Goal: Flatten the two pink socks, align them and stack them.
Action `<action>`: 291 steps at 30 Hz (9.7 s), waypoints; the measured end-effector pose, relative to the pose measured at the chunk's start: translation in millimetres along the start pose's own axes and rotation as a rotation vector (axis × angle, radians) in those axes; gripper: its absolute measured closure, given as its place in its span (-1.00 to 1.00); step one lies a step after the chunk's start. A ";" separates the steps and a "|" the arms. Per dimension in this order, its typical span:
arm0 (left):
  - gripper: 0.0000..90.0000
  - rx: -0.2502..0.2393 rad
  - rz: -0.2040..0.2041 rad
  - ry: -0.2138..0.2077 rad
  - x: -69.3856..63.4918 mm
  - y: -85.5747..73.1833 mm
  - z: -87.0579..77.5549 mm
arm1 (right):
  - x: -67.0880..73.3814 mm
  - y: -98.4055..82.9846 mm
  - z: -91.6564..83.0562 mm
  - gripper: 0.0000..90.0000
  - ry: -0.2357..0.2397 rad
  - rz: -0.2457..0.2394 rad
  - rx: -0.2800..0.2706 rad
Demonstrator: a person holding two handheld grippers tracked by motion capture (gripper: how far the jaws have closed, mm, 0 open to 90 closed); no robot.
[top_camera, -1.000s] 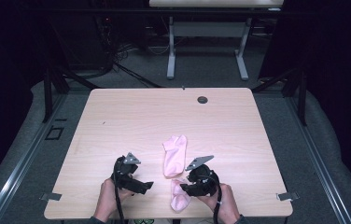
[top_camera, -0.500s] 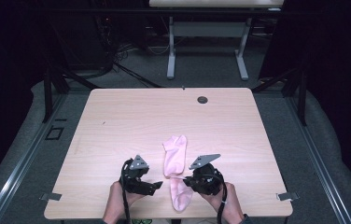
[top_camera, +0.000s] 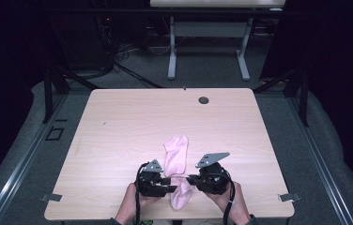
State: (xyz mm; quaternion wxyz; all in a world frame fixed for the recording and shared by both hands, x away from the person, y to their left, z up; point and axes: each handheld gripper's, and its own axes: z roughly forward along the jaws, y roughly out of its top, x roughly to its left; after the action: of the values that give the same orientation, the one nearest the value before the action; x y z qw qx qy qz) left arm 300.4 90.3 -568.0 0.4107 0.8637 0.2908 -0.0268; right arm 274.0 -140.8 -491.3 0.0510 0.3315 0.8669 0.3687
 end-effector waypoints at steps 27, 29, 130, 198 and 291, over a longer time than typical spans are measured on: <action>0.98 0.141 0.299 0.342 -32.7 43.4 -41.9 | -23.9 -6.9 -14.1 0.85 -0.161 -0.041 0.058; 0.98 0.151 0.303 0.342 -33.7 41.0 -38.3 | -26.6 -8.4 -10.6 0.85 -0.158 -0.036 0.066; -0.30 0.118 -0.065 0.364 0.0 24.4 -23.9 | -90.5 5.8 22.9 -0.33 -0.084 0.038 0.071; 0.95 0.258 0.093 0.405 50.0 57.2 -5.0 | -93.1 27.8 54.0 0.92 -0.151 0.125 0.029; 0.98 0.030 -0.035 0.272 -32.0 -13.5 -61.8 | -32.1 -32.7 -12.0 0.89 -0.105 0.052 0.054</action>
State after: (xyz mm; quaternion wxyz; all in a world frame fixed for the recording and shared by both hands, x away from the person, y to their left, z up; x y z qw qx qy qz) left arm 254.8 126.3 -527.3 0.3541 0.8602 0.3583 0.0793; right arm 277.3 -184.3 -509.6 0.0780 0.3739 0.8637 0.3287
